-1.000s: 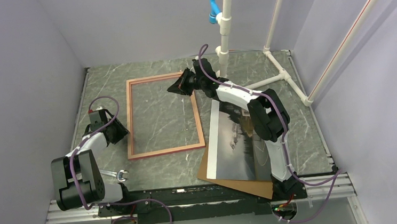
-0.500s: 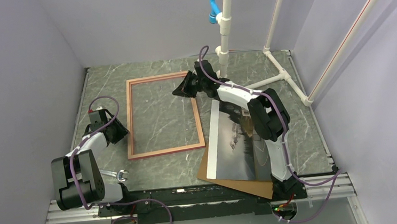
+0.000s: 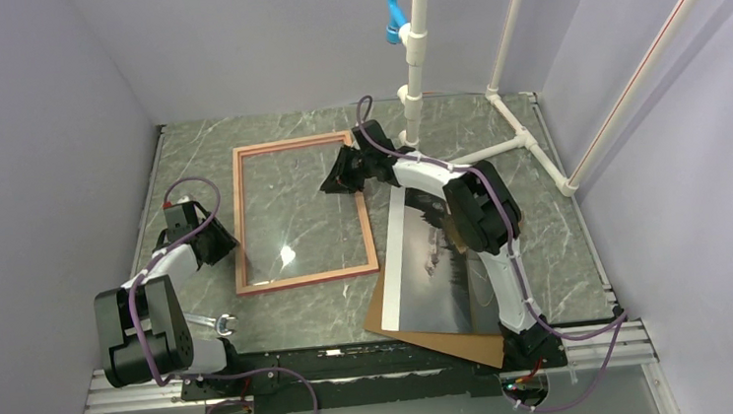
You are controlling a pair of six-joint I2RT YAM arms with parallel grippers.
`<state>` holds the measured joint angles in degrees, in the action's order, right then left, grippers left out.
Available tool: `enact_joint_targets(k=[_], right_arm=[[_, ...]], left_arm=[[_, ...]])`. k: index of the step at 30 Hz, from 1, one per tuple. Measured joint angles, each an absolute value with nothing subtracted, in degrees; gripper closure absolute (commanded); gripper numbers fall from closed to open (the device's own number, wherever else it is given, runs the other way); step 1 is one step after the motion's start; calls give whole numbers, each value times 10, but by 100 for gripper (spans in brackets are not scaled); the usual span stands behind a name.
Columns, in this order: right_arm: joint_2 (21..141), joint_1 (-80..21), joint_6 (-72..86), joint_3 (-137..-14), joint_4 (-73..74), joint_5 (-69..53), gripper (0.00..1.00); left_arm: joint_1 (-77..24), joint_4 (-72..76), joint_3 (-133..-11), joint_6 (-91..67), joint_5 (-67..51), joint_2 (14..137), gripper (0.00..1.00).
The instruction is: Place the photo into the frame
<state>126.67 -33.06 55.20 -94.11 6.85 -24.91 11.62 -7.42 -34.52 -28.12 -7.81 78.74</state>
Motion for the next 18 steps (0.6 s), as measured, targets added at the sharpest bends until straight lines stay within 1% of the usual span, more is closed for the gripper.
enact_joint_targets(k=[2,5,7,11,14,15,18], right_arm=[[1272,-331,549,-941,69,-256,66],[1276,-330,545,-943,69,-260,45],[1277,-330,543,-946,70,-262,35],[1277,-333,533,-954,76,-263,19],[1278,-336,526,-965,90,-263,5],[1279,-336,524,-969,95,-263,1],[1285,-340,514,-990,122,-260,0]], left_arm=[[116,-72,-345,-281,-81,790,59],[116,-71,-346,-281,-82,790,59],[116,-71,-346,-281,-82,790,59],[116,-71,-346,-281,-82,790,59],[116,-71,-346,-281,-82,790,59],[116,-71,-346,-281,-82,790,59],[116,-71,-346,-281,-82,790,59]])
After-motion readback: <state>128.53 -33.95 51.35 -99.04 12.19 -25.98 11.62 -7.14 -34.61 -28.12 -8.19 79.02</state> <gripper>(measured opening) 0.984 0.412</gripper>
